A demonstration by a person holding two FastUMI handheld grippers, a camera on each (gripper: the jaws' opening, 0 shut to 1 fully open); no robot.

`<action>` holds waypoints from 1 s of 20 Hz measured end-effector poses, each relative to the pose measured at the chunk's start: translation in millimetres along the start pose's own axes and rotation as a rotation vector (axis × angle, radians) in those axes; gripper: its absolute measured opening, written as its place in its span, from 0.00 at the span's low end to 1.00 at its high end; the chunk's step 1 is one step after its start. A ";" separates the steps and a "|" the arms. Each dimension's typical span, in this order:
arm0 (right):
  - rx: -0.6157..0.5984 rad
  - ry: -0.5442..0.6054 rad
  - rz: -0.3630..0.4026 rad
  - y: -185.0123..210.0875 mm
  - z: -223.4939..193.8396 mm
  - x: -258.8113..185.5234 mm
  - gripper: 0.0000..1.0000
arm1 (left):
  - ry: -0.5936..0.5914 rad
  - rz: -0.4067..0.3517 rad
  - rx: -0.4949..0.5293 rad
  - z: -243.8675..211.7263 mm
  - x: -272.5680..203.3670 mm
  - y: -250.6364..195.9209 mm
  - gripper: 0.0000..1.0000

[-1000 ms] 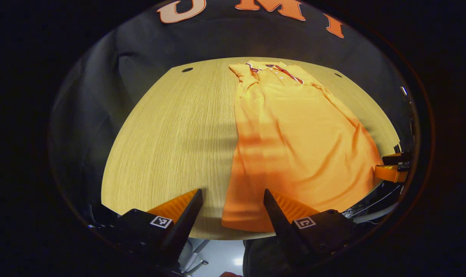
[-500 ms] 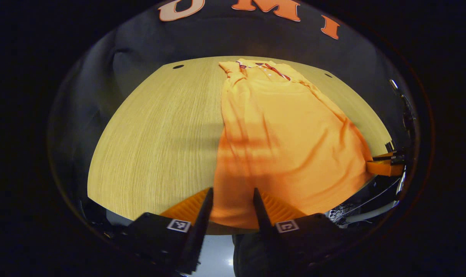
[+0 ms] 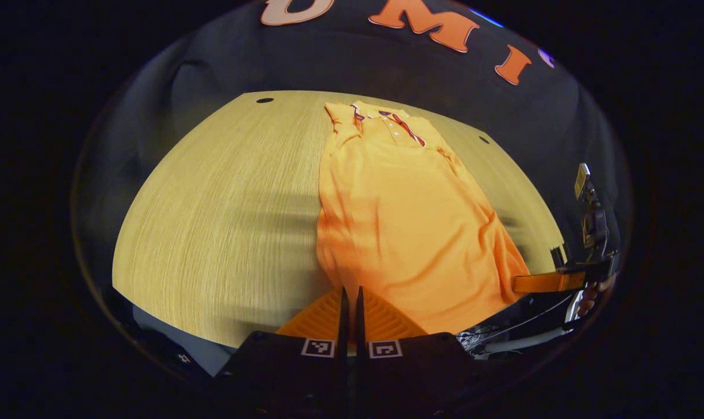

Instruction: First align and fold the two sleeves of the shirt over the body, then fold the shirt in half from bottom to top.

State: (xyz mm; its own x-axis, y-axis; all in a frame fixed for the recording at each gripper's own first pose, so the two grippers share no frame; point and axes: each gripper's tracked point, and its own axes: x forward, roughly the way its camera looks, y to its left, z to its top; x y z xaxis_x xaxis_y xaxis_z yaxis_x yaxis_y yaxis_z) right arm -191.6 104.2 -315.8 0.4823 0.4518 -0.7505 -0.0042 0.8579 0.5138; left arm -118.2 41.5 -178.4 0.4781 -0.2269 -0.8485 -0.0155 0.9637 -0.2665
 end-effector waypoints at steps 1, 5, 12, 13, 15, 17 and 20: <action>0.006 -0.010 0.008 1.6 8.5 0.7 0.07 | -0.021 -0.003 -0.004 11.4 -4.2 0.2 0.07; 0.032 -0.060 0.068 10.7 39.0 -5.4 0.07 | -0.080 -0.025 -0.018 51.1 -10.0 -5.4 0.07; 0.064 -0.162 0.133 25.8 107.7 -21.9 0.07 | -0.146 -0.080 0.014 116.0 -1.6 -18.9 0.07; 0.063 -0.182 0.137 28.9 120.7 -22.9 0.07 | -0.159 -0.086 0.018 128.8 0.1 -19.7 0.07; 0.065 -0.224 0.141 32.3 149.1 -22.3 0.06 | -0.178 -0.100 0.032 153.3 6.4 -21.3 0.06; 0.068 -0.256 0.140 36.3 172.7 -24.4 0.06 | -0.194 -0.112 0.046 175.0 11.4 -21.4 0.07; 0.052 -0.279 0.127 42.6 204.3 -20.5 0.06 | -0.220 -0.127 0.059 211.8 22.0 -20.6 0.07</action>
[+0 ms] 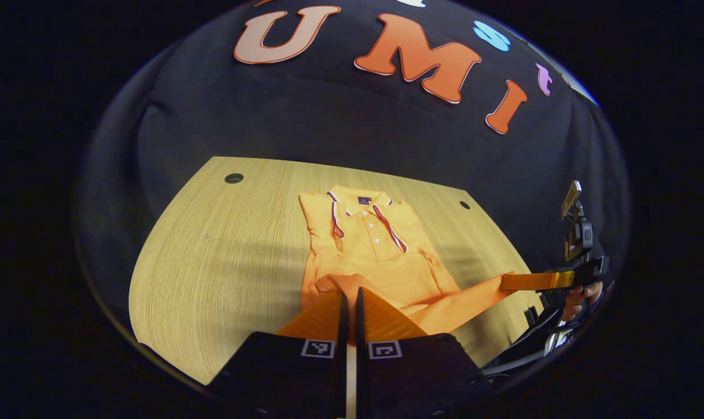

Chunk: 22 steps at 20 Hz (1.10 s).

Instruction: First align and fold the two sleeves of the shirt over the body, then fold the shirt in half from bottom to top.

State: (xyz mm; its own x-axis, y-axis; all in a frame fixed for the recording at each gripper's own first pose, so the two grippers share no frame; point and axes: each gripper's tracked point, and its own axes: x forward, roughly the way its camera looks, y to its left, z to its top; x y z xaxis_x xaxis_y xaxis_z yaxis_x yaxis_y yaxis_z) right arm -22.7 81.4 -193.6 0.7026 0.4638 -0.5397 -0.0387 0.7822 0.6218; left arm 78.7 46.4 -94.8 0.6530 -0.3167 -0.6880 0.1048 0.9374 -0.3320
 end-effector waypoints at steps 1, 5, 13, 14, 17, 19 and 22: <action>-0.003 -0.006 -0.008 1.3 9.7 4.8 0.06 | -0.003 -0.007 0.005 11.1 5.3 1.4 0.07; -0.009 -0.034 -0.038 0.7 43.7 19.3 0.06 | -0.006 -0.047 0.053 46.4 30.8 5.7 0.08; -0.028 -0.075 -0.076 4.7 105.0 49.2 0.06 | -0.028 -0.039 0.124 110.2 86.4 23.4 0.07; -0.036 -0.078 -0.080 5.2 114.4 55.7 0.06 | -0.033 -0.034 0.126 119.0 94.6 26.2 0.06; -0.030 -0.086 -0.100 4.0 139.0 74.7 0.06 | -0.048 -0.016 0.138 143.8 116.0 36.8 0.07; -0.024 -0.071 -0.099 4.1 150.0 88.6 0.06 | -0.044 -0.028 0.137 155.8 132.1 41.7 0.07; -0.030 -0.075 -0.128 -3.2 174.9 110.1 0.06 | -0.030 -0.020 0.154 168.6 159.5 54.8 0.07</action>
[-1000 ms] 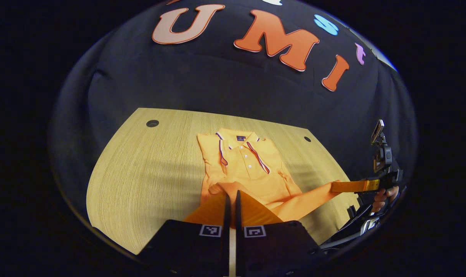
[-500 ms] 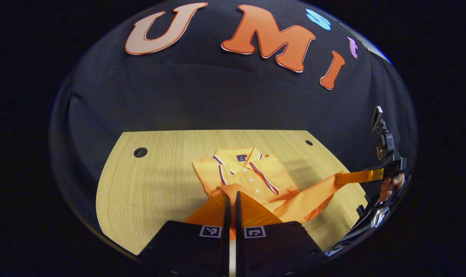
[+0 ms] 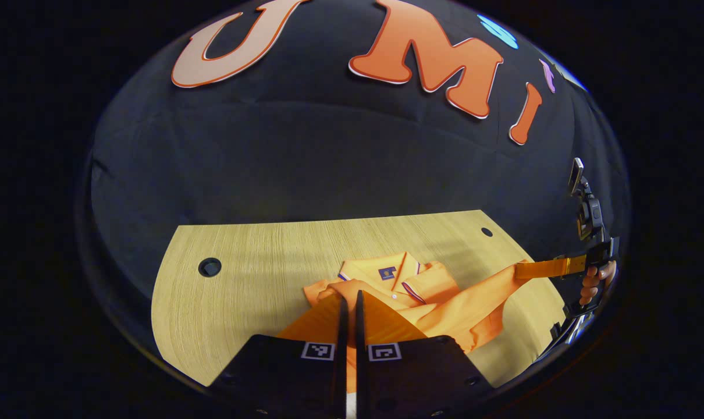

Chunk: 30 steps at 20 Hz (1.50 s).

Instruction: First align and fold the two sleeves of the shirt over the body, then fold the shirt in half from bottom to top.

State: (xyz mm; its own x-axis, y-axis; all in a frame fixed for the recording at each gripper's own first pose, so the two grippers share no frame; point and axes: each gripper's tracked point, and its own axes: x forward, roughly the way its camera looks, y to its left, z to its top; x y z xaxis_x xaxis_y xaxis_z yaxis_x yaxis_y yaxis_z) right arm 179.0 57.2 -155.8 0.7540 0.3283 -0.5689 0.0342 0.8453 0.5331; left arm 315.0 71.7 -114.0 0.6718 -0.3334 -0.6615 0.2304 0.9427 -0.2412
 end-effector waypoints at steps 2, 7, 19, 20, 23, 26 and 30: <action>0.017 -0.008 -0.007 -1.2 16.6 18.8 0.06 | 0.007 0.011 0.004 7.5 19.5 10.6 0.06; 0.073 0.049 -0.082 -30.4 29.5 74.9 0.06 | 0.084 0.069 -0.021 -8.0 75.0 40.1 0.06; 0.301 0.089 -0.227 -91.2 51.0 126.5 0.31 | 0.105 0.203 -0.100 -1.5 114.8 89.4 0.63; 0.280 0.063 -0.229 -91.7 55.7 124.7 0.41 | 0.113 0.200 -0.097 -0.4 106.6 87.2 0.77; 0.196 0.010 -0.229 -80.3 63.9 101.4 0.86 | 0.077 0.201 -0.113 14.8 85.7 82.8 0.95; 0.079 -0.045 -0.278 -76.4 65.1 81.7 0.97 | 0.025 0.209 -0.106 29.4 60.2 76.1 0.97; -0.022 -0.133 -0.262 -48.0 72.4 47.7 0.99 | -0.052 0.231 -0.064 43.5 17.1 58.0 0.99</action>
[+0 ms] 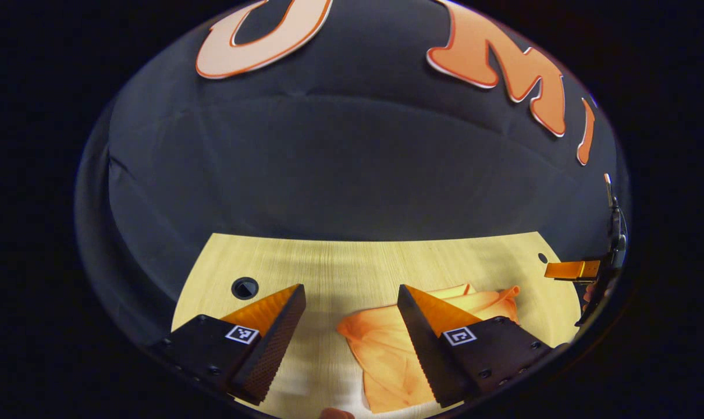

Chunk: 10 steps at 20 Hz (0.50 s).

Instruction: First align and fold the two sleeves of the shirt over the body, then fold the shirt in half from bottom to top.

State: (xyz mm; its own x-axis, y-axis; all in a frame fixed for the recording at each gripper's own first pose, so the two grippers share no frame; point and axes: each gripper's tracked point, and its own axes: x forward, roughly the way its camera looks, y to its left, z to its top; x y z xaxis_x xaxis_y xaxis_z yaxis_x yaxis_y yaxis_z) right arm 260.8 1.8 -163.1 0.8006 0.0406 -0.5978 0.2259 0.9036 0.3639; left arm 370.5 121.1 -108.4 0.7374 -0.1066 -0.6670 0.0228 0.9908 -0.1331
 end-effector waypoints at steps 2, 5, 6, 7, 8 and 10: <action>-0.043 -0.048 0.010 8.8 4.1 -24.3 0.99 | -0.051 0.033 0.049 6.1 -30.9 -5.7 0.99; -0.101 -0.096 0.025 15.6 5.4 -65.9 0.99 | -0.117 0.034 0.069 16.2 -80.1 -28.7 1.00; -0.117 -0.115 0.030 19.0 6.7 -76.5 0.99 | -0.140 0.036 0.070 16.6 -94.3 -29.5 1.00; -0.134 -0.137 0.038 23.1 5.5 -88.7 0.99 | -0.167 0.034 0.068 19.5 -111.5 -34.3 0.98; -0.151 -0.165 0.039 27.6 7.0 -104.2 0.99 | -0.196 0.031 0.067 23.2 -127.5 -39.5 0.99; -0.190 -0.230 0.053 33.3 9.4 -133.0 0.99 | -0.259 0.035 0.066 30.9 -163.0 -50.0 0.98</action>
State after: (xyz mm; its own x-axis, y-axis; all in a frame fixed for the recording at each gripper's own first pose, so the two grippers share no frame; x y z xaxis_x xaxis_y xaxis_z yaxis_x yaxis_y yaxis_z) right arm 167.1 22.5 -64.8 0.9181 0.0120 -0.3961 0.0898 0.9672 0.2375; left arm 270.0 91.5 29.7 0.8864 -0.0561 -0.4595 0.0324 0.9977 -0.0593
